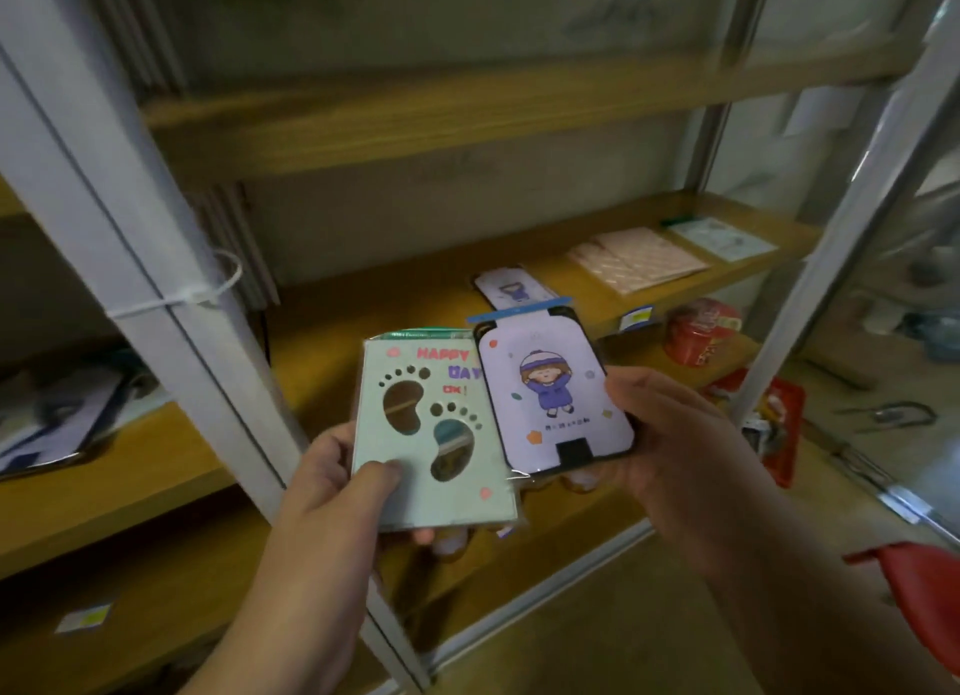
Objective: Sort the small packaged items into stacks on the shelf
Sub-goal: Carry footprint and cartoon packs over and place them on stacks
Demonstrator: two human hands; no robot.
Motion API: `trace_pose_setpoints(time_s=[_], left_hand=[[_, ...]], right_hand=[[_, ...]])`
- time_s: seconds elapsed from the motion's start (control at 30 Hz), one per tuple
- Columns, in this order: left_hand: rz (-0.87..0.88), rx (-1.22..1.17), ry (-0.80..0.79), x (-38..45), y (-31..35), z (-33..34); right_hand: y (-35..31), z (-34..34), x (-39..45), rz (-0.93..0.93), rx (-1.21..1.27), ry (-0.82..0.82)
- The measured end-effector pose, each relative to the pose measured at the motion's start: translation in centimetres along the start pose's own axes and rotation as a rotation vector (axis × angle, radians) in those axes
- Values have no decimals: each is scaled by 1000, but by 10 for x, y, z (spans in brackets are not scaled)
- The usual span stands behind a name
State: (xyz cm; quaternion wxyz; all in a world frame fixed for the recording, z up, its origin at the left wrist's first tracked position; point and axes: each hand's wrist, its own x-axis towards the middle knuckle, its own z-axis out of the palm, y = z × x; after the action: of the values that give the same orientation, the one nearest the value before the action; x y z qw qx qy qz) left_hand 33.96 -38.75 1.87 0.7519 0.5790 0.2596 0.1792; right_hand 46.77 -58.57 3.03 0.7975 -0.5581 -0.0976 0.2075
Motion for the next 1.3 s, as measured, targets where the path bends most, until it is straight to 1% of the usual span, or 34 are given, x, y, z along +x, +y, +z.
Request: trace_pose_setpoints(time_s=[0.07,0.13,0.27,0.4,0.5,0.6,0.63,0.7,0.77,0.8,0.83,0.9,1.0,1.13,1.23,1.3], left_hand=[[-31,-22,-17,24,-7,14],[-40,-26,-15,48,-10,26],[-23,-48,-11,99,-6,41],[-36,-92,6,144,2,50],[-41,-95,48,164,4,58],[-4,-80,79,176,8,66],[9,-75,83,178,8,68],[31,-62,103,183,8,73],[52,-47,133,187,8,78],[58,-45,147,189,7,82],[58,-47,161,191,6,86],[39,-56,195,193,2,95],[22,-61,250,196,-6,117],[37,-76,284,202,-12,162],[48,-93,282,208,-19,204],[56,-93,271,214,-23,237]], right_hand=[[0,-14,26,15,-24,132],[-1,-27,54,37,-107,242],[-11,-47,116,65,-206,335],[-22,-48,180,90,-316,276],[-24,-34,225,79,-453,186],[-23,-20,259,135,-432,168],[-21,-17,268,140,-461,162],[-14,-21,285,77,-764,125],[-8,-29,297,-54,-1116,100],[-6,-33,301,-98,-1215,80],[-4,-39,303,-123,-1255,54],[-1,-48,305,-123,-1304,-2],[-4,-64,307,-214,-1364,-43],[-30,-100,305,-337,-1315,-109],[-57,-140,304,-447,-1280,-94],[-76,-170,305,-490,-1306,-73]])
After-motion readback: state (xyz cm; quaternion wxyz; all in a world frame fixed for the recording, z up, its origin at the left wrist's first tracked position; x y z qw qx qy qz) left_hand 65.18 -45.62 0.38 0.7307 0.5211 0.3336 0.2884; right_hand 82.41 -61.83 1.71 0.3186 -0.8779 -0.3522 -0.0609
